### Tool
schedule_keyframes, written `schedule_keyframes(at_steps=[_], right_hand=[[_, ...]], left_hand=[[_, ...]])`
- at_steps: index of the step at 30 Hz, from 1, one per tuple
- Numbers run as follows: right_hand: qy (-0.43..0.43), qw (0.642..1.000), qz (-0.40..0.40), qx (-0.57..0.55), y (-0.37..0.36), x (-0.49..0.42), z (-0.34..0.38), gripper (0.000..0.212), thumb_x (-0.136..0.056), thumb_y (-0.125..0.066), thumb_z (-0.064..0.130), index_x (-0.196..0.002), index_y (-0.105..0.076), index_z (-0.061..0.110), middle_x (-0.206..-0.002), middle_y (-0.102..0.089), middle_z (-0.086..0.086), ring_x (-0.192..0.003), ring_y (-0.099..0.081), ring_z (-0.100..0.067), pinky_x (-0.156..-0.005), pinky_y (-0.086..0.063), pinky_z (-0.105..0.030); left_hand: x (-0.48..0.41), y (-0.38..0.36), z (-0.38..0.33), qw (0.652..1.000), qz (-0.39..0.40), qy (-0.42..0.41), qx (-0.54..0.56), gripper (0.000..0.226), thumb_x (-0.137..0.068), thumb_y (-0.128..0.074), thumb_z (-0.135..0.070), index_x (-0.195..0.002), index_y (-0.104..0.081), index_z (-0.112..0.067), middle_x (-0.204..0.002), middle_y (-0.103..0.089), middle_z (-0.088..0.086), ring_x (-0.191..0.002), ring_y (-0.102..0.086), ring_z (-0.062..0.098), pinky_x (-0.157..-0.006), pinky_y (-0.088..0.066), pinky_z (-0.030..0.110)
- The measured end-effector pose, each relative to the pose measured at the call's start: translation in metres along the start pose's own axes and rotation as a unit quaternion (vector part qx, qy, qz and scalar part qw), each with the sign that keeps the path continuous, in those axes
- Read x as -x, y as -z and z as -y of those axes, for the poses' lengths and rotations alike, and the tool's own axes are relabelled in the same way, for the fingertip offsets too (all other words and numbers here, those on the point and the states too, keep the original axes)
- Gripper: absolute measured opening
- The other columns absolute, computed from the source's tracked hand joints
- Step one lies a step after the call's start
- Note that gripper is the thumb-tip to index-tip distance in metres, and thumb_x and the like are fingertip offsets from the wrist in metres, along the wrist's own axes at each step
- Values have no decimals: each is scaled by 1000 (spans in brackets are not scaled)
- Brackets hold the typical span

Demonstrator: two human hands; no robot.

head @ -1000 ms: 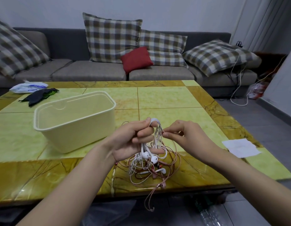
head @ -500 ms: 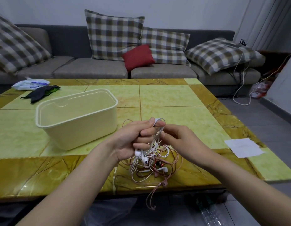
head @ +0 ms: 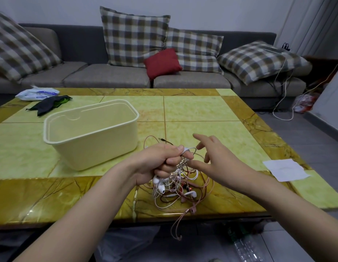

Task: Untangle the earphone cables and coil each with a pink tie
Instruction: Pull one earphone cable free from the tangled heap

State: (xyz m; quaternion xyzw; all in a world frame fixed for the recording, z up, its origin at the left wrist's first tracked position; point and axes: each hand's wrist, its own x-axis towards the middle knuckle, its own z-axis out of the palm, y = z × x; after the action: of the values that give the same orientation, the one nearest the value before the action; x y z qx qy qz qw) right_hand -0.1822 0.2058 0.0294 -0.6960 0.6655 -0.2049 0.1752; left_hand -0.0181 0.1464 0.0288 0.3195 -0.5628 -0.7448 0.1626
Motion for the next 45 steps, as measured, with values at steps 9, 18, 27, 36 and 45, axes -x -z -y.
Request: schedule_keyframes(at_steps=[9, 18, 27, 36, 45], right_hand=[[84, 996, 25, 9, 5, -2, 7, 12, -90, -59, 23, -83, -65, 15, -76, -64, -3, -68, -54, -16, -58, -37, -19], [-29, 983, 46, -174, 6, -8, -3, 6, -80, -73, 17, -82, -73, 12, -62, -67, 0, -55, -61, -6, -52, -46, -14], [-60, 967, -5, -248, 10, -9, -7, 8, -77, -76, 17, -85, -76, 14, -68, -72, -8, -60, -63, -9, -69, -57, -30], [-101, 927, 19, -360, -5, -19, -3, 17, -79, -72, 6, -93, -72, -2, -75, -70, -15, -52, -60, -7, -56, -52, -14], [-87, 921, 97, -367, -28, -41, 13, 10, -77, -73, 5, -85, -72, 0, -64, -66, -8, -51, -60, -9, -55, -53, -15]], left_hand=[[2, -2, -3, 996, 60, 21, -57, 32, -101, -31, -23, -88, -55, -6, -47, -30, -9, -38, -21, 2, -35, -22, 12], [-1, 2, 3, 988, -38, -34, -143, 14, -97, -45, -24, -97, -52, -11, -66, -43, -3, -53, -42, 4, -56, -42, 20], [-2, 0, 17, 958, -83, -68, -264, 40, -87, -65, -18, -126, -53, -23, -116, -61, -4, -105, -60, 10, -94, -50, 33], [6, -1, 31, 957, -47, -49, -283, 17, -94, -56, -24, -104, -63, -12, -82, -59, -6, -65, -50, -2, -63, -41, 19], [26, 19, 31, 966, -70, 25, -247, 30, -102, -32, -27, -91, -57, -16, -55, -49, -14, -48, -40, -1, -50, -33, 8]])
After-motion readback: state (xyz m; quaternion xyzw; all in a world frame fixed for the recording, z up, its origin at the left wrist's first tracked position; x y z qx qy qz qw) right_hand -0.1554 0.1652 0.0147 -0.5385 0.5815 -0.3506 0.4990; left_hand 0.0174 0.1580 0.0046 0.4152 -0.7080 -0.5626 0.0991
